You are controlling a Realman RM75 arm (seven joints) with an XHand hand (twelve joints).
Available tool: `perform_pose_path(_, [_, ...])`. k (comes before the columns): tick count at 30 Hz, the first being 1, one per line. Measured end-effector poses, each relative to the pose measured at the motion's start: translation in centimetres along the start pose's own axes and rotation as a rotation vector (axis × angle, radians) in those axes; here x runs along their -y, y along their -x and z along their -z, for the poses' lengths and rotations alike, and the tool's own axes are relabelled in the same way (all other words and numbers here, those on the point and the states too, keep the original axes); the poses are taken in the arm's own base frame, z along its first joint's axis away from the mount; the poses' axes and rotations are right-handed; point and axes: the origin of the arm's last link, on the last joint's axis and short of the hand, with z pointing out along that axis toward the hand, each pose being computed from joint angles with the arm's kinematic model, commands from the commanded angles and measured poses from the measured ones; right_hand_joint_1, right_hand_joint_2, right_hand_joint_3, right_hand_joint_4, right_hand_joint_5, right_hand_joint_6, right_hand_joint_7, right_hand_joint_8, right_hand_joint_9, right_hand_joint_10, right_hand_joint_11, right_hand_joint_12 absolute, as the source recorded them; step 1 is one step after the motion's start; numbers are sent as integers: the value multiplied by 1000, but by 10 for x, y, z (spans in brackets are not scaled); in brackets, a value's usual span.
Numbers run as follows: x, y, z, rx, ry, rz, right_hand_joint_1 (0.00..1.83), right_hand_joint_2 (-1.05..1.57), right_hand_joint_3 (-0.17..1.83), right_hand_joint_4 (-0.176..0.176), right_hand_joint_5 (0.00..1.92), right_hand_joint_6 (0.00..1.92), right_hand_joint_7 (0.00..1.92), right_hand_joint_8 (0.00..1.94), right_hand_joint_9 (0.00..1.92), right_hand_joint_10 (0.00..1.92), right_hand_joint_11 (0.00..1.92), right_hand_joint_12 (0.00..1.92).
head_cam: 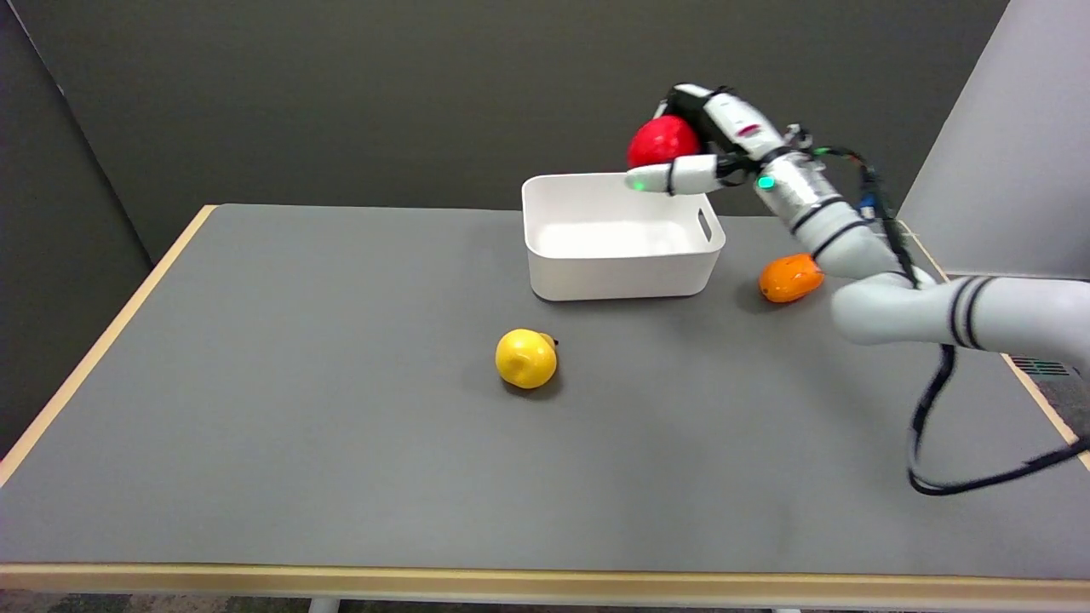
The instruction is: Place tomato into white box.
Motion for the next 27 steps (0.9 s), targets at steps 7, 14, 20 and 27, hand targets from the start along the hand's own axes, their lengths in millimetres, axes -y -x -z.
perform_pose_path(7, [16,29,-25,81,-10,110,1333,1057,360,-114,608,1549,797,1314,817,1495,892,1662])
perform_pose_path(14, [21,51,-39,135,1,206,1334,1060,352,-116,605,1549,798,1310,818,1493,893,1659])
perform_pose_path(20, [19,58,-46,156,23,263,1243,1000,505,-33,510,1477,727,1225,757,1407,790,1629])
perform_pose_path(27, [15,61,-49,160,48,296,540,649,1038,116,75,298,107,233,169,574,196,1096])
